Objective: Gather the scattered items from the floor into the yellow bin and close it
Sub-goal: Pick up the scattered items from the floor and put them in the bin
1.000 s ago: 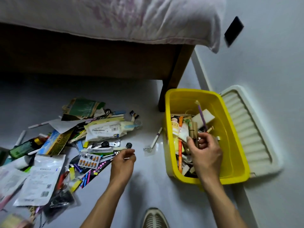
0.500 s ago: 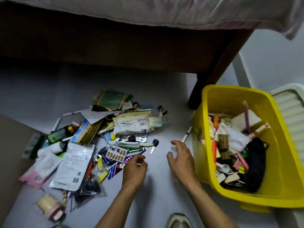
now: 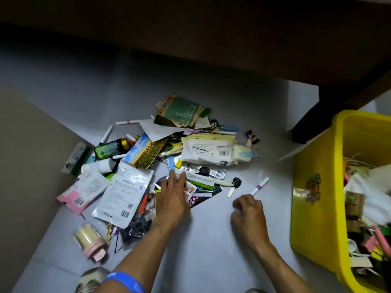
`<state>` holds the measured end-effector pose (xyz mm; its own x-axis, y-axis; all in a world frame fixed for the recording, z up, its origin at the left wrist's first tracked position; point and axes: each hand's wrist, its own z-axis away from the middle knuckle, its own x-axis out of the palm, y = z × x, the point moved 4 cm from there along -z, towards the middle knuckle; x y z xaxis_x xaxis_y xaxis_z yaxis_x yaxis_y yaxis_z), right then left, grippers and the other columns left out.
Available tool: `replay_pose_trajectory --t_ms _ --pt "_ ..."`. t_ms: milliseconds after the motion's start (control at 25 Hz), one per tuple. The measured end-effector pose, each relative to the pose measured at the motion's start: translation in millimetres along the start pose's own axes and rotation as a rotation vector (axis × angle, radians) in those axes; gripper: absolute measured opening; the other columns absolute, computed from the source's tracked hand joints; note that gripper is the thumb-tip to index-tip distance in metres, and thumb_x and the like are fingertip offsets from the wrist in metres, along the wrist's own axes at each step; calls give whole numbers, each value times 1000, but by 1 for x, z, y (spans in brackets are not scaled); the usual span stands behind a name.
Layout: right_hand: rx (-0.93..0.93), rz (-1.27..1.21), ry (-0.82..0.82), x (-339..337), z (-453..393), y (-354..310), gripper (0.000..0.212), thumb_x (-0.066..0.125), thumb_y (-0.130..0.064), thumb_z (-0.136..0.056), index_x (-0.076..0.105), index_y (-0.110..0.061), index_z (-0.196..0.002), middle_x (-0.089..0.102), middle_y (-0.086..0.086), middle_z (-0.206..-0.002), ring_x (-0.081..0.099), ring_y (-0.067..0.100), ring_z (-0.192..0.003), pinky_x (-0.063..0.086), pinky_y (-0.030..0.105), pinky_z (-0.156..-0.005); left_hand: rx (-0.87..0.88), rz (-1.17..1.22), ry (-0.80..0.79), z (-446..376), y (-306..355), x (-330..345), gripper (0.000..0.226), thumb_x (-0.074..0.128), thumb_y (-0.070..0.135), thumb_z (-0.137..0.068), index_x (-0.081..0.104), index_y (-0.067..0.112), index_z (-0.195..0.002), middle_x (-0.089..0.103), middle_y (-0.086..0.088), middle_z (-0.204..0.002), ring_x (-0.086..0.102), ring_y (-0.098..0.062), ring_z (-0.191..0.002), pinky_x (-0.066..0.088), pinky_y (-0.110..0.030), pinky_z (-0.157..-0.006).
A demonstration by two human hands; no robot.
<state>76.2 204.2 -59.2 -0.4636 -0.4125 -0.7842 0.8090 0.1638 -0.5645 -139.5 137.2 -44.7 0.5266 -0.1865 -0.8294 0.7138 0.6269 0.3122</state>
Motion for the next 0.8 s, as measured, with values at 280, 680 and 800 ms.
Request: replay_pose_trajectory --t_ms 280,680,800 --pt "-316 112 -164 12 -32 -65 77 70 -47 -77 38 -31 -144 31 -4 -154 29 21 -140 27 37 -112 148 -37 35 14 -14 7 78 63 30 -90 18 33 -153 15 -7 -158 25 -25 -140 38 -41 -108" --pt "-278 529 -388 67 -72 -88 135 77 -70 -55 -8 -30 -151 -4 1 -161 -1 39 -145 25 65 -107 -95 -16 -38 -8 -53 11 128 81 48 -55 -4 37 -151 11 -9 -150 20 -32 -127 45 -44 -95" --pt "-277 564 -338 64 -80 -87 130 74 -75 -51 3 -29 -151 4 8 -160 7 39 -143 23 64 -106 -113 70 -42 -17 -56 7 129 86 50 -53 7 30 -152 23 -9 -139 33 -31 -120 45 -39 -93"
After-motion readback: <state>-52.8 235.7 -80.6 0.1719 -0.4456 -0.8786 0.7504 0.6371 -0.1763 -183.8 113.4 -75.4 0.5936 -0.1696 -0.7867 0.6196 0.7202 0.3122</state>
